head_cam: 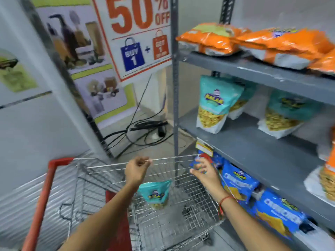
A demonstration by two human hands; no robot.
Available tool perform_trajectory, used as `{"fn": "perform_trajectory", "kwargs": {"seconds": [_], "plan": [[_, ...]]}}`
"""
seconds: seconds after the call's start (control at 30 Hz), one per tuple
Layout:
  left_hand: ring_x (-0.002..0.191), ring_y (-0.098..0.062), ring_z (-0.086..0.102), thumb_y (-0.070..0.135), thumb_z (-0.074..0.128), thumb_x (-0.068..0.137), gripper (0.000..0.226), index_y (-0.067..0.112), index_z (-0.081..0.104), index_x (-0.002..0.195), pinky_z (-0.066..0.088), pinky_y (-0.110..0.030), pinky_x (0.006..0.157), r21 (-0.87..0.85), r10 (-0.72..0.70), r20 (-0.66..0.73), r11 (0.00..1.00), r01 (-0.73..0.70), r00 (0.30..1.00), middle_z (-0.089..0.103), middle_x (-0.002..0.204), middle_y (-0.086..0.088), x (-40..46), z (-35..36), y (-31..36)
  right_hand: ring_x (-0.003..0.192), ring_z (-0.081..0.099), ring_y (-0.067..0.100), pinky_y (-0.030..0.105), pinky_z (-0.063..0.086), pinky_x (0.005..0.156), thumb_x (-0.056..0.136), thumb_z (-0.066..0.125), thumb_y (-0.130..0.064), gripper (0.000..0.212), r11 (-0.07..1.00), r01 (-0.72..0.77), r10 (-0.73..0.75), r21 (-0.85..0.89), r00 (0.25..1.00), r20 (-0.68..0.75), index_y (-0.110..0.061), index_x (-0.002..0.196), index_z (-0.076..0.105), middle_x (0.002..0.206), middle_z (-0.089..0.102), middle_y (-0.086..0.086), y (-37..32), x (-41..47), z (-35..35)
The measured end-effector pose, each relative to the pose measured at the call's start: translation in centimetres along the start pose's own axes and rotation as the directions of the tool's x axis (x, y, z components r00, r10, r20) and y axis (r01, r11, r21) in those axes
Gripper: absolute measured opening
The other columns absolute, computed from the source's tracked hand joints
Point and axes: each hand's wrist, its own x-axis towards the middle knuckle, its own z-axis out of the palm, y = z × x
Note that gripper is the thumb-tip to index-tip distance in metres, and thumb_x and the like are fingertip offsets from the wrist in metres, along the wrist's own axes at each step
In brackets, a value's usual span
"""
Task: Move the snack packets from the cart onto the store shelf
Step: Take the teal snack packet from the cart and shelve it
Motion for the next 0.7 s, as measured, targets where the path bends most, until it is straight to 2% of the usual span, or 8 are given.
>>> {"fn": "perform_trajectory", "kwargs": {"seconds": [0.13, 0.2, 0.27, 0.43, 0.5, 0.6, 0.67, 0.7], "plan": [[0.080, -0.019, 0.071, 0.027, 0.074, 0.077, 0.019, 0.012, 0.076, 0.089, 0.053, -0.028, 0.067, 0.134, -0.157, -0.005, 0.979, 0.156, 0.988, 0.078, 0.085, -0.011, -0.4, -2.9, -9.0, 0.080, 0.055, 0.014, 0.025, 0.049, 0.071, 0.074, 0.077, -0.011, 0.041, 0.968, -0.150, 0.207, -0.203, 0.932, 0.296, -0.014, 0.110, 0.058, 0.094, 0.057, 0.004, 5.7, 2.0, 5.1], [0.085, -0.026, 0.072, 0.026, 0.072, 0.077, 0.021, 0.012, 0.075, 0.093, 0.057, -0.040, 0.077, 0.150, -0.258, 0.001, 0.955, 0.255, 0.966, 0.077, 0.088, -0.014, -0.9, -2.7, -12.8, 0.086, 0.060, 0.025, 0.035, 0.050, 0.075, 0.073, 0.078, -0.009, 0.042, 0.936, -0.189, 0.294, -0.298, 0.884, 0.364, -0.012, 0.109, 0.056, 0.085, 0.057, 0.003, 8.6, 3.7, 6.8], [0.089, -0.030, 0.071, 0.026, 0.072, 0.078, 0.027, 0.012, 0.073, 0.100, 0.056, -0.043, 0.079, 0.180, -0.354, 0.008, 0.921, 0.346, 0.935, 0.077, 0.092, -0.015, -0.9, -1.4, -15.7, 0.082, 0.060, 0.024, 0.030, 0.048, 0.068, 0.071, 0.080, -0.009, 0.048, 0.902, -0.205, 0.361, -0.379, 0.840, 0.405, -0.007, 0.112, 0.056, 0.077, 0.055, -0.003, 11.4, 5.3, 8.7], [0.081, -0.018, 0.065, 0.016, 0.075, 0.075, 0.051, 0.017, 0.058, 0.124, 0.050, -0.023, 0.068, 0.100, -0.517, 0.074, 0.855, 0.509, 0.853, 0.071, 0.103, -0.008, 0.4, 4.4, -19.5, 0.088, 0.065, 0.031, 0.041, 0.052, 0.078, 0.072, 0.078, -0.009, 0.045, 0.850, -0.256, 0.474, -0.461, 0.753, 0.457, -0.008, 0.111, 0.057, 0.089, 0.068, 0.014, 16.6, 8.6, 13.1], [0.080, -0.017, 0.063, 0.012, 0.072, 0.077, 0.052, 0.016, 0.055, 0.126, 0.049, -0.025, 0.070, 0.047, -0.553, 0.107, 0.833, 0.551, 0.826, 0.068, 0.104, -0.006, 1.3, 6.5, -20.7, 0.094, 0.067, 0.037, 0.050, 0.053, 0.083, 0.072, 0.078, -0.004, 0.035, 0.855, -0.269, 0.467, -0.443, 0.769, 0.435, -0.005, 0.104, 0.063, 0.091, 0.070, 0.017, 18.1, 9.1, 14.5], [0.076, -0.017, 0.063, 0.017, 0.067, 0.081, 0.024, 0.017, 0.064, 0.105, 0.049, -0.028, 0.067, 0.062, -0.595, 0.032, 0.803, 0.593, 0.803, 0.073, 0.095, -0.006, 2.7, 8.4, -21.6, 0.081, 0.070, 0.036, 0.053, 0.055, 0.073, 0.075, 0.076, -0.008, 0.022, 0.874, -0.249, 0.411, -0.418, 0.838, 0.360, -0.007, 0.095, 0.070, 0.085, 0.074, 0.020, 19.6, 9.1, 15.8], [0.067, -0.013, 0.060, 0.020, 0.066, 0.082, 0.012, 0.014, 0.067, 0.092, 0.044, -0.026, 0.061, 0.079, -0.628, -0.066, 0.771, 0.631, 0.776, 0.075, 0.089, -0.008, 3.4, 9.0, -21.9, 0.071, 0.071, 0.029, 0.046, 0.057, 0.063, 0.077, 0.075, -0.009, 0.017, 0.878, -0.263, 0.399, -0.399, 0.863, 0.310, -0.003, 0.093, 0.072, 0.079, 0.075, 0.019, 20.2, 9.0, 16.1], [0.064, -0.012, 0.059, 0.021, 0.067, 0.082, 0.011, 0.014, 0.068, 0.090, 0.043, -0.025, 0.058, 0.075, -0.646, -0.097, 0.754, 0.653, 0.757, 0.075, 0.087, -0.008, 3.6, 9.0, -21.9, 0.062, 0.070, 0.018, 0.035, 0.057, 0.055, 0.078, 0.074, -0.009, 0.015, 0.884, -0.251, 0.382, -0.394, 0.874, 0.299, -0.002, 0.092, 0.072, 0.072, 0.074, 0.013, 20.3, 8.9, 16.1]]}}
